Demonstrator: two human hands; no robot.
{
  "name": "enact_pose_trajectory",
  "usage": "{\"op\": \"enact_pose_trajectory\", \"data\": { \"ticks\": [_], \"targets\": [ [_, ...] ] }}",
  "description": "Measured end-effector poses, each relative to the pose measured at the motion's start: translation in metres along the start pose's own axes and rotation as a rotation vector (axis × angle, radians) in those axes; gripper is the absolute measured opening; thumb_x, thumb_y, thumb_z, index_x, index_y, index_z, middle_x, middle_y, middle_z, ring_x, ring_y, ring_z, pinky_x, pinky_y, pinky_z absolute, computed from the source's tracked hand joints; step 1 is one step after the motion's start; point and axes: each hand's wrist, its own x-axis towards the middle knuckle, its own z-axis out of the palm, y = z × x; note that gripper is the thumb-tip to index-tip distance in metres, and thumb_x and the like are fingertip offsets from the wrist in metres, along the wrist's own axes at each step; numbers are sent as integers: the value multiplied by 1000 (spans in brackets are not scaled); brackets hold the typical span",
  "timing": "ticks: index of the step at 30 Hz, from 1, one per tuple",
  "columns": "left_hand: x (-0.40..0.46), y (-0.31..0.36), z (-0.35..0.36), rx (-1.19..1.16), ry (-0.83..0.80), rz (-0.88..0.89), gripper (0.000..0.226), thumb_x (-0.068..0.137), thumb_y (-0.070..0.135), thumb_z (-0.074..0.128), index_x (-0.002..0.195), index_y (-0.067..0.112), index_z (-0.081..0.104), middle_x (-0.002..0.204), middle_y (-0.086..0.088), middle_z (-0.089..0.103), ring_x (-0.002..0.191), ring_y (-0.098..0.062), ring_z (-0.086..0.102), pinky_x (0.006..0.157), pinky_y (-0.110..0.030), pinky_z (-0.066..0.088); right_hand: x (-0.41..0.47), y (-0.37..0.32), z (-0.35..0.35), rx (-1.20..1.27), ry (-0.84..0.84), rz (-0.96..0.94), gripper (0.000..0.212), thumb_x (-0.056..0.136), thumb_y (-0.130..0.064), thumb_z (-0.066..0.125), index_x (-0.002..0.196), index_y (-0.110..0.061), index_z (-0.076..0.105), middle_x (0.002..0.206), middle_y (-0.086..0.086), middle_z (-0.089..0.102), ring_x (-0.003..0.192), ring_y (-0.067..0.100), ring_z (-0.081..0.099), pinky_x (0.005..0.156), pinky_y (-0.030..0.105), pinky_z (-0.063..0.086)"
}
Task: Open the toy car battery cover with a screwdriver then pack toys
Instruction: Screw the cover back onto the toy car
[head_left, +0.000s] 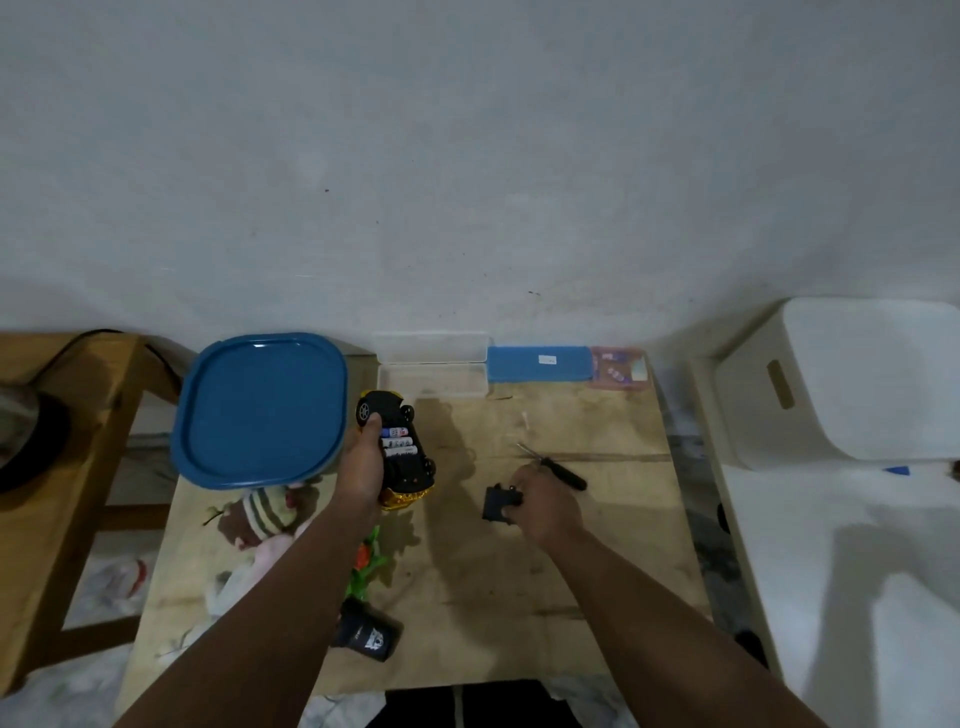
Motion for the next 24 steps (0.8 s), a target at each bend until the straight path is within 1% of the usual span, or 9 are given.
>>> {"op": "enact_pose_trajectory", "data": {
  "ticks": [4, 7, 9, 11, 13, 14, 17, 20, 24],
  "targets": [
    [-3, 3, 0, -7, -13, -8, 49, 102, 52, 55, 142, 25, 59, 124, -11, 74, 111, -36, 72, 104, -58, 53, 1, 3, 1, 143, 31, 53, 20, 84, -26, 78, 101, -25, 68, 99, -5, 70, 93, 14, 65, 81, 28, 53],
    [-2, 0, -3, 3, -33, -7, 59, 93, 58, 59, 142, 26, 59, 125, -10, 74, 110, -36, 73, 103, -60, 54, -1, 5, 0, 235, 46, 48, 9, 89, -19, 74, 89, -25, 67, 91, -6, 69, 94, 15, 66, 87, 29, 54],
    [4, -6, -9, 6, -43, -29, 76, 76, 68, 66, 140, 28, 61, 126, -9, 74, 111, -36, 73, 102, -60, 54, -2, 7, -2, 297, 43, 28, 17, 90, -13, 70, 81, -25, 65, 87, -6, 67, 93, 16, 66, 91, 33, 54],
    [14, -14, -17, -19, -73, -41, 86, 64, 71, 70, 138, 28, 63, 127, -10, 74, 112, -37, 73, 102, -62, 54, -3, 10, -3, 332, 31, 7, 28, 90, -8, 68, 72, -29, 62, 81, -8, 64, 86, 14, 64, 88, 33, 54],
    [0, -8, -18, -21, -121, -59, 82, 67, 68, 72, 138, 26, 65, 128, -12, 73, 112, -39, 72, 102, -64, 53, -11, 8, -12, 396, 19, -27, 35, 88, 3, 65, 67, -25, 62, 74, -7, 62, 79, 13, 60, 86, 35, 53],
    [-16, 0, -15, -29, -144, -68, 74, 75, 64, 71, 137, 24, 67, 128, -13, 73, 110, -39, 71, 101, -63, 53, -13, 7, -16, 433, 16, -54, 36, 87, 9, 62, 65, -20, 63, 71, -6, 61, 76, 12, 59, 83, 35, 53],
    [-42, 10, -13, -62, -247, -95, 46, 103, 47, 54, 129, 14, 73, 115, -16, 75, 95, -37, 69, 91, -55, 56, -27, -9, -54, 468, 13, -132, 21, 89, 10, 61, 76, -4, 70, 69, 0, 65, 61, 2, 60, 66, 22, 50],
    [-54, 15, -12, -26, -292, -98, 44, 105, 43, 52, 123, 8, 72, 111, -21, 75, 95, -39, 69, 86, -52, 59, -38, -34, -105, 649, 26, -162, 11, 92, -4, 67, 87, -10, 73, 77, 4, 71, 66, 7, 66, 66, 27, 56],
    [-70, 25, -6, -5, -326, -107, 57, 89, 35, 63, 132, -2, 65, 128, -33, 67, 107, -43, 66, 108, -55, 47, -57, -78, -163, 707, -61, -271, 5, 94, -14, 69, 92, -17, 73, 80, -3, 73, 73, 10, 69, 67, 25, 52]
  ]
}}
